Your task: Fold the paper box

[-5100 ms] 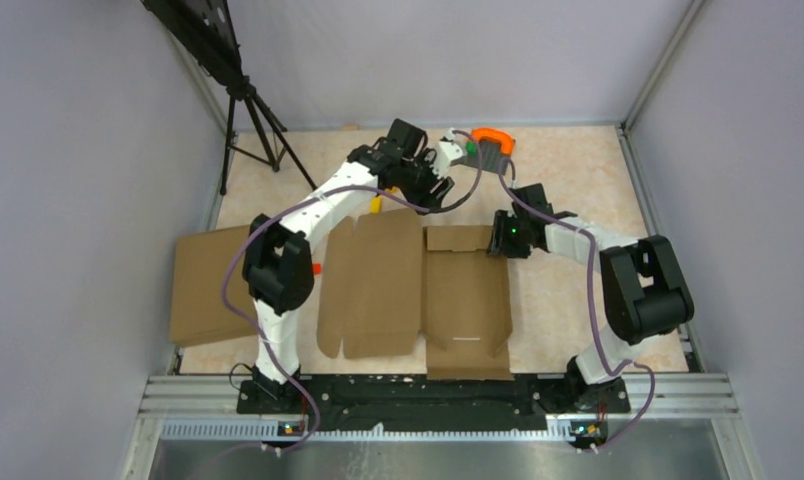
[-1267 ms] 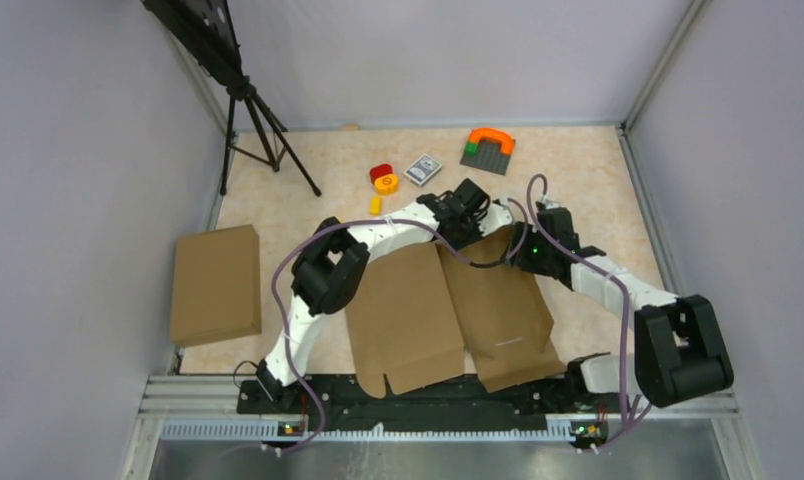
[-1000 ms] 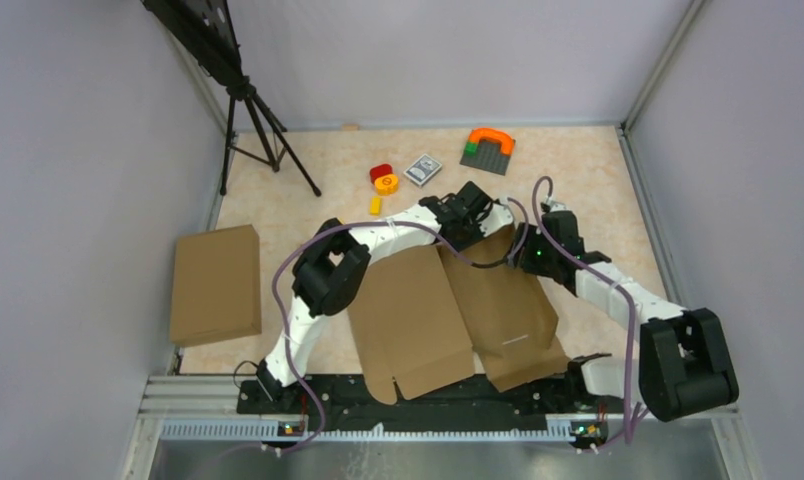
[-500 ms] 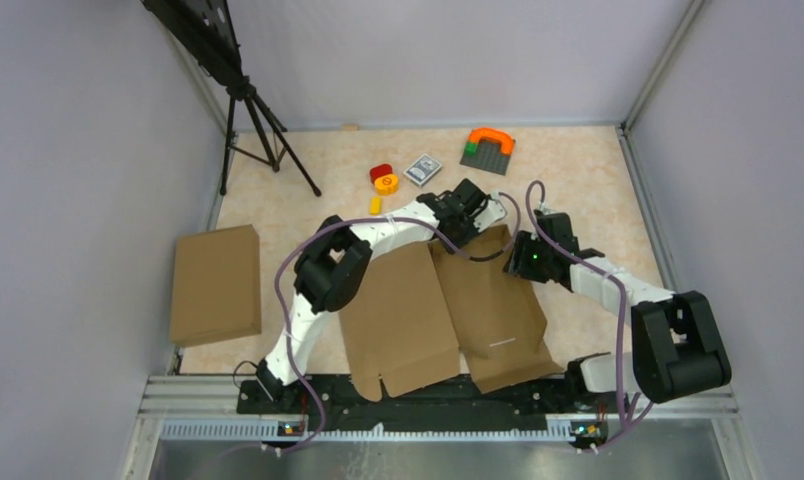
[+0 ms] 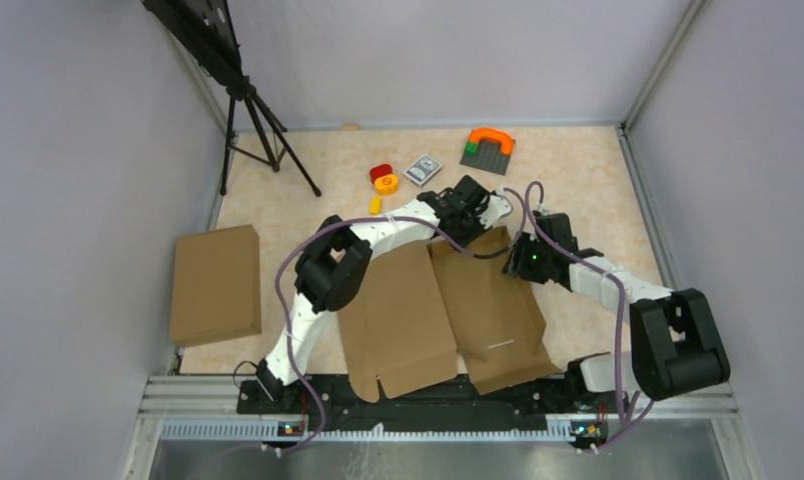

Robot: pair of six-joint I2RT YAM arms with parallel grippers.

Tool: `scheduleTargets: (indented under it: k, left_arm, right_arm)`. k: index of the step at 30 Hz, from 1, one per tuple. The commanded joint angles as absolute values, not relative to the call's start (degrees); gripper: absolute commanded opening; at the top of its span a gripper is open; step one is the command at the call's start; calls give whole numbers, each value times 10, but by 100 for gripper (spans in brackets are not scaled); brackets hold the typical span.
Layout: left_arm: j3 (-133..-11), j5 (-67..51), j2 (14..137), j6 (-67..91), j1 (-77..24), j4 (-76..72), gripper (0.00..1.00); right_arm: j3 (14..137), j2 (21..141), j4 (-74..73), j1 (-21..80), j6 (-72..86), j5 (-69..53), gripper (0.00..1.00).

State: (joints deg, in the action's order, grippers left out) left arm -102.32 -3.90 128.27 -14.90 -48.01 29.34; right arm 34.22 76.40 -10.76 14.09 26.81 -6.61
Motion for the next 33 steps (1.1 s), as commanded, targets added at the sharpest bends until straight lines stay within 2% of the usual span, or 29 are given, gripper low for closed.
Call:
scheduleTargets:
  k: [1,2,10,13,20,23,27,30,32,33]
  left_arm:
    - [-1048,-52,1303,-138,-481,262,8]
    - [-1049,-44,1305,-139,-481,262,0]
    - [-991,98,1291,-161,-503,222,0]
    - [-969,115,1284,-168,-504,215,0]
    - [-941,144,1289,-184,-509,228,0]
    - [-937,147,1290,-176,-506,235,0]
    - [-952,50,1273,-144,-477,251,0]
    - [-968,19,1265,-139,-457,270,0]
    - [-976,27,1264,-140,-449,283,0]
    - [-980,31,1267,-136,-443,291,0]
  right_arm:
    - [361,772,-97,142,267,-79,43]
    - [362,771,-99,142,267,-78,43]
    - [366,770,-98,142,267,-81,44]
    - [368,770,-99,142,264,-84,51]
    - [371,746,-109,142,261,-78,57]
    - [366,734,-110,142,261,-78,61]
    - [369,736,-116,142,255,-85,62]
    - [373,743,-123,142,251,-88,63]
    - [374,739,-124,142,247,-91,68]
    - [376,735,-128,142,245,-90,74]
